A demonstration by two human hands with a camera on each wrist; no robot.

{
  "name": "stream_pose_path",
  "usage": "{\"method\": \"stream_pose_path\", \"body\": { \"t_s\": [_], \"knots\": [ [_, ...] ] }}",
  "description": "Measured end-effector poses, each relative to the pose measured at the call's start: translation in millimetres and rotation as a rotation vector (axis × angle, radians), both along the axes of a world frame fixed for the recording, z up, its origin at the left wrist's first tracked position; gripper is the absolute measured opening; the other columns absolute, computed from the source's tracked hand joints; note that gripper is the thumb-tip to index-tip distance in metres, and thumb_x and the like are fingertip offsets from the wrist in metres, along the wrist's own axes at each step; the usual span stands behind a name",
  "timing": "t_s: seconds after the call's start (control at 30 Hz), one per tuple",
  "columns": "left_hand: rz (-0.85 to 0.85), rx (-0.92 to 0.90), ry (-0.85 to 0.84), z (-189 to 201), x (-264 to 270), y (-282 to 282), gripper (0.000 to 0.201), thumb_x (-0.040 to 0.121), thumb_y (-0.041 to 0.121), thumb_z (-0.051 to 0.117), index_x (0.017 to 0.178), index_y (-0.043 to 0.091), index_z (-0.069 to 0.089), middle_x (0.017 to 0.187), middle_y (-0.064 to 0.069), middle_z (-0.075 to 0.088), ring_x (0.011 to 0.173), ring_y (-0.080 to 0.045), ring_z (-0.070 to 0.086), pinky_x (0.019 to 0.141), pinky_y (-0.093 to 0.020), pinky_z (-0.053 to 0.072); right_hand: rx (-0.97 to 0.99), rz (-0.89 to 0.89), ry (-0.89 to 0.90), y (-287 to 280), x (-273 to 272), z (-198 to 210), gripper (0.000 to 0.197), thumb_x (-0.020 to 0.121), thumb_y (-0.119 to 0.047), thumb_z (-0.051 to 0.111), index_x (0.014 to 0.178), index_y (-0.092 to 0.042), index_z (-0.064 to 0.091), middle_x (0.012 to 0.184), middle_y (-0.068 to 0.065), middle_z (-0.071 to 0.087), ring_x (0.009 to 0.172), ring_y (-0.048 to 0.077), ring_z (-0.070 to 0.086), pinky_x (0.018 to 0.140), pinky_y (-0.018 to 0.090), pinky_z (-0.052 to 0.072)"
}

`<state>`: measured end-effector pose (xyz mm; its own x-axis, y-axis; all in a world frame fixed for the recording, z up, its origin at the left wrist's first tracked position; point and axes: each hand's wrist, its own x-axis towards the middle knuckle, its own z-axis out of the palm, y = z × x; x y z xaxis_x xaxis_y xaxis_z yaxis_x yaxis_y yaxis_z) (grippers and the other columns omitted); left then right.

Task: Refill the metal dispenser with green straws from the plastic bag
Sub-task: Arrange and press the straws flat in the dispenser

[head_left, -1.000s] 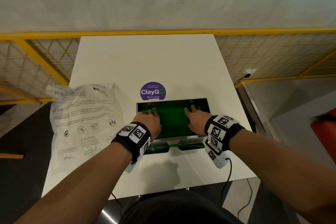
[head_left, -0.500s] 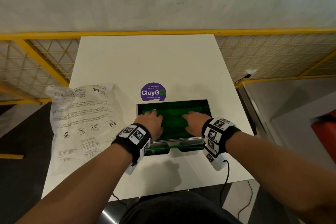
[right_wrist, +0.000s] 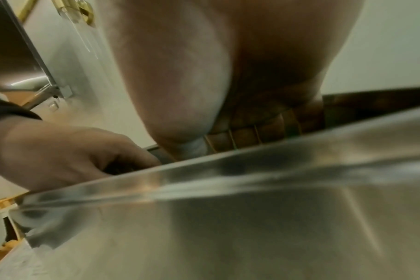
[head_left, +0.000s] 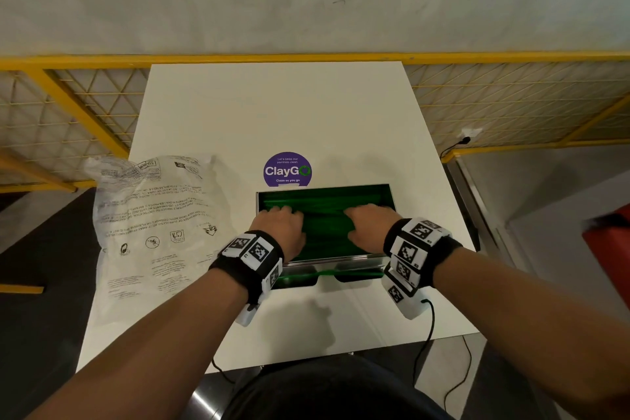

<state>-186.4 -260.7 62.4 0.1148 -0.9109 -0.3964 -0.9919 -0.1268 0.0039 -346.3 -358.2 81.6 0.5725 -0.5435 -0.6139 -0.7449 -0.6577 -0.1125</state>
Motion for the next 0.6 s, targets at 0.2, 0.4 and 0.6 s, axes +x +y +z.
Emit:
{"method": "stream_pose_path", "body": {
  "t_s": [0.2, 0.4, 0.6],
  "knots": [
    [-0.032, 0.032, -0.009, 2, 0, 0, 0.043, 0.094, 0.043, 0.044, 0.125, 0.013, 0.050, 0.125, -0.009, 0.052, 0.114, -0.028, 0.052, 0.092, -0.039, 0.042, -0.043, 0.020, 0.007, 5, 1, 0, 0.039, 0.092, -0.026, 0.050, 0.127, -0.010, 0.050, 0.124, 0.010, 0.049, 0.113, 0.030, 0.052, 0.094, 0.041, 0.044],
    [-0.047, 0.098, -0.054, 1, 0, -1, 0.051, 0.093, 0.049, 0.041, 0.131, 0.015, 0.046, 0.129, -0.009, 0.052, 0.116, -0.028, 0.053, 0.094, -0.038, 0.041, 0.070, 0.065, 0.116, 1, 8, -4, 0.049, 0.094, -0.025, 0.046, 0.141, -0.015, 0.039, 0.138, 0.010, 0.045, 0.124, 0.028, 0.047, 0.100, 0.045, 0.045],
    [0.038, -0.027, 0.103, 11, 3, -2, 0.035, 0.094, 0.035, 0.045, 0.116, 0.009, 0.052, 0.115, -0.011, 0.057, 0.106, -0.029, 0.056, 0.084, -0.037, 0.046, 0.039, 0.018, -0.009, -2, 4, 4, 0.044, 0.093, -0.024, 0.048, 0.136, -0.014, 0.045, 0.134, 0.010, 0.051, 0.117, 0.028, 0.053, 0.095, 0.041, 0.048]
  ]
}}
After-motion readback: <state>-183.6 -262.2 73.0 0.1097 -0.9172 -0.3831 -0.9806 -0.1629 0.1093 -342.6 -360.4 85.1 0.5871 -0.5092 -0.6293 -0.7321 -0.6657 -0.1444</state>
